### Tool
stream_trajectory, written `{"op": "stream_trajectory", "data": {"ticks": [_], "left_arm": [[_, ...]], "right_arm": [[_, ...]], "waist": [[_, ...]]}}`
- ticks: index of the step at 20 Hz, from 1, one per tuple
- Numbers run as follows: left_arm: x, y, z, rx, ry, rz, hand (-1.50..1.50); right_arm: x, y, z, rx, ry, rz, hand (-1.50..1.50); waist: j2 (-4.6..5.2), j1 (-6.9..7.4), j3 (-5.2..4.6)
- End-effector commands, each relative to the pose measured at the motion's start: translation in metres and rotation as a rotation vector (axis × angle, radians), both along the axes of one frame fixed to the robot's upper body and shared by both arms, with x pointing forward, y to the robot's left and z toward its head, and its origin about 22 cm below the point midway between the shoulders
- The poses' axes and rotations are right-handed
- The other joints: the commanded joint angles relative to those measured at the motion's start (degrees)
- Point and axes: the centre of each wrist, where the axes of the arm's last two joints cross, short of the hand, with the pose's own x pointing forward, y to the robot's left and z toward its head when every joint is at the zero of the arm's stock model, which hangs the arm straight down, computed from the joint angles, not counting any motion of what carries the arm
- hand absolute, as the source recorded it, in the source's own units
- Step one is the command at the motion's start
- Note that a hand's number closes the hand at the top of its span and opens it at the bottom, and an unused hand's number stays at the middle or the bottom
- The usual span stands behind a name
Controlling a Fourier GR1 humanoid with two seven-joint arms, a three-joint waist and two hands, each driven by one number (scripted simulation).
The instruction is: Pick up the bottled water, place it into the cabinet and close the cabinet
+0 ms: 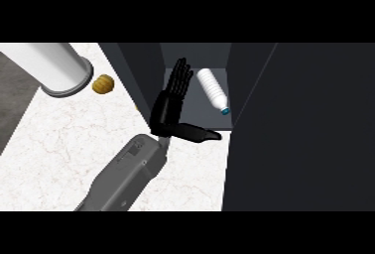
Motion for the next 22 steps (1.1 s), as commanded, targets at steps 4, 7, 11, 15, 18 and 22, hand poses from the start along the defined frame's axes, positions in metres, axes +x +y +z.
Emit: {"op": "stream_trajectory", "data": {"ticks": [4, 7, 11, 15, 18, 22], "left_arm": [[-0.053, 0.01, -0.008, -0.046, 0.018, -0.084, -1.5], [-0.061, 0.028, -0.001, -0.03, 0.036, -0.085, 1.5], [-0.092, 0.06, -0.011, -0.029, 0.065, -0.084, 1.5], [-0.096, 0.095, 0.008, -0.041, 0.038, -0.035, -1.5], [-0.108, 0.119, -0.003, -0.048, 0.019, 0.011, -1.5], [-0.127, 0.147, 0.006, -0.059, 0.048, 0.062, -1.5]], "right_arm": [[-0.009, -0.011, 0.024, -0.104, -0.042, 0.091, -1.5], [-0.006, -0.001, 0.04, -0.143, -0.051, 0.195, -1.5], [-0.005, -0.003, 0.032, -0.233, 0.005, 0.29, 1.5], [-0.007, 0.004, 0.042, -0.248, -0.027, 0.441, 1.5], [-0.009, 0.007, 0.062, -0.277, -0.103, 0.498, 1.5], [-0.008, 0.013, 0.063, -0.274, -0.112, 0.524, 1.5]], "waist": [[-0.13, -0.29, 0.05], [-0.01, 0.18, -0.02], [0.08, 0.59, -0.02], [0.0, 0.19, -0.04], [-0.05, 0.0, -0.15], [-0.12, 0.32, -0.14]]}}
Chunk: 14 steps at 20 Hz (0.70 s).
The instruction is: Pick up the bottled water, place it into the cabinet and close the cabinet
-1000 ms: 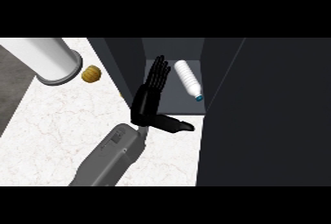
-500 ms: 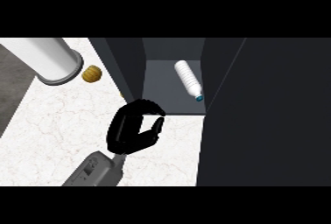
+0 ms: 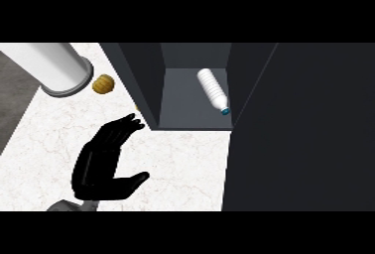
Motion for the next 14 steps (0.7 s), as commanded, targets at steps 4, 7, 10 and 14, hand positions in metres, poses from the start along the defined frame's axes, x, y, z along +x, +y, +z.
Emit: {"op": "stream_trajectory", "data": {"ticks": [4, 7, 10, 14], "left_arm": [[-0.027, 0.04, 0.009, -0.069, 0.025, 0.064, -1.5], [-0.028, 0.058, 0.016, -0.088, 0.021, 0.06, -1.5], [-0.04, 0.076, 0.014, -0.076, 0.028, 0.084, -1.5], [-0.049, 0.091, 0.014, -0.062, 0.056, 0.073, -1.5]], "right_arm": [[-0.006, 0.017, 0.046, -0.127, -0.079, 0.178, 1.5], [-0.004, 0.025, 0.054, -0.107, -0.112, 0.257, 1.5], [-0.001, 0.031, 0.048, -0.118, -0.117, 0.313, 1.5], [0.004, 0.033, 0.053, -0.149, -0.152, 0.352, 1.5]], "waist": [[-0.16, -0.08, -0.13], [-0.2, 0.46, -0.32], [-0.75, 0.93, -0.48], [-0.44, 2.49, -0.74]]}}
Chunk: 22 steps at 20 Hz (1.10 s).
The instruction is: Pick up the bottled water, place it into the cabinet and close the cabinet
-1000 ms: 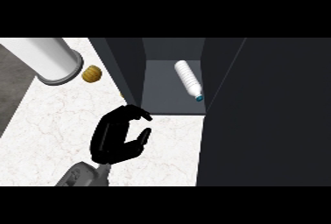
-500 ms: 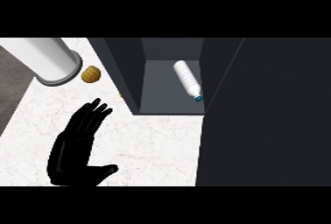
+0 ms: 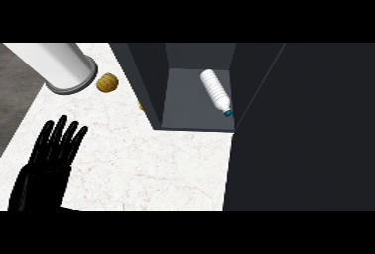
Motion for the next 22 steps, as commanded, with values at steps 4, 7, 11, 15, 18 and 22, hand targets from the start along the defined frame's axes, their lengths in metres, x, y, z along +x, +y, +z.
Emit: {"op": "stream_trajectory", "data": {"ticks": [4, 7, 11, 15, 18, 22], "left_arm": [[-0.013, 0.03, 0.01, 0.01, -0.001, -0.006, -1.5], [-0.013, 0.041, 0.015, -0.004, -0.005, -0.021, -1.5], [-0.02, 0.045, 0.018, -0.001, -0.024, -0.058, -1.5], [-0.016, 0.06, 0.027, 0.02, -0.038, -0.092, -1.5], [-0.016, 0.06, 0.03, 0.011, -0.045, -0.104, -1.5], [-0.017, 0.067, 0.03, 0.02, -0.045, -0.12, -1.5]], "right_arm": [[-0.005, 0.024, 0.036, -0.006, -0.099, 0.081, 1.5], [-0.008, 0.035, 0.032, 0.127, -0.037, 0.086, 1.5], [-0.003, 0.04, 0.028, 0.137, -0.036, 0.084, 1.5], [0.004, 0.044, 0.019, 0.086, -0.028, 0.133, 1.5], [0.009, 0.04, 0.023, 0.044, -0.051, 0.128, 1.5], [0.013, 0.042, 0.019, 0.029, -0.05, 0.152, 1.5]], "waist": [[0.41, 1.57, -0.23], [0.81, 1.56, -0.18], [1.53, 4.54, -0.2], [2.24, 5.91, -0.25], [2.73, 7.41, -0.32], [3.1, 8.95, -0.5]]}}
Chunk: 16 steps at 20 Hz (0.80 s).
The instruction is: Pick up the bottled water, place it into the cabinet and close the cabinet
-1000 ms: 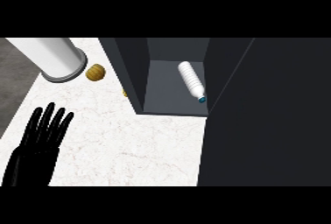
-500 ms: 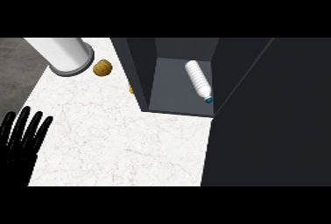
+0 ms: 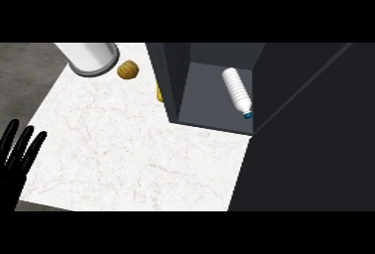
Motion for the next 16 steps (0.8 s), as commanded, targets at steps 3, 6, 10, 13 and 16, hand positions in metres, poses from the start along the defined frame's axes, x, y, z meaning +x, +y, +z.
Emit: {"op": "stream_trajectory", "data": {"ticks": [3, 6, 10, 13, 16], "left_arm": [[0.001, 0.009, 0.005, 0.013, -0.004, -0.034, -1.5], [0.002, 0.008, 0.007, 0.022, -0.006, -0.059, -1.5], [0.006, 0.008, 0.01, 0.022, -0.004, -0.069, -1.5], [0.006, 0.016, 0.011, 0.033, -0.008, -0.059, -1.5], [0.007, 0.017, 0.013, 0.037, -0.011, -0.067, -1.5]], "right_arm": [[0.003, 0.023, 0.013, -0.015, -0.059, 0.198, 1.5], [0.008, 0.019, 0.016, -0.072, -0.094, 0.212, 1.5], [0.018, 0.011, 0.024, -0.171, -0.199, 0.283, -1.5], [0.025, 0.013, 0.024, -0.166, -0.229, 0.28, 1.5], [0.027, 0.015, 0.022, -0.185, -0.218, 0.295, 1.5]], "waist": [[0.49, 2.31, -0.15], [0.61, 3.7, -0.45], [0.7, 5.11, -0.62], [0.44, 5.02, -0.61], [0.29, 4.43, -0.63]]}}
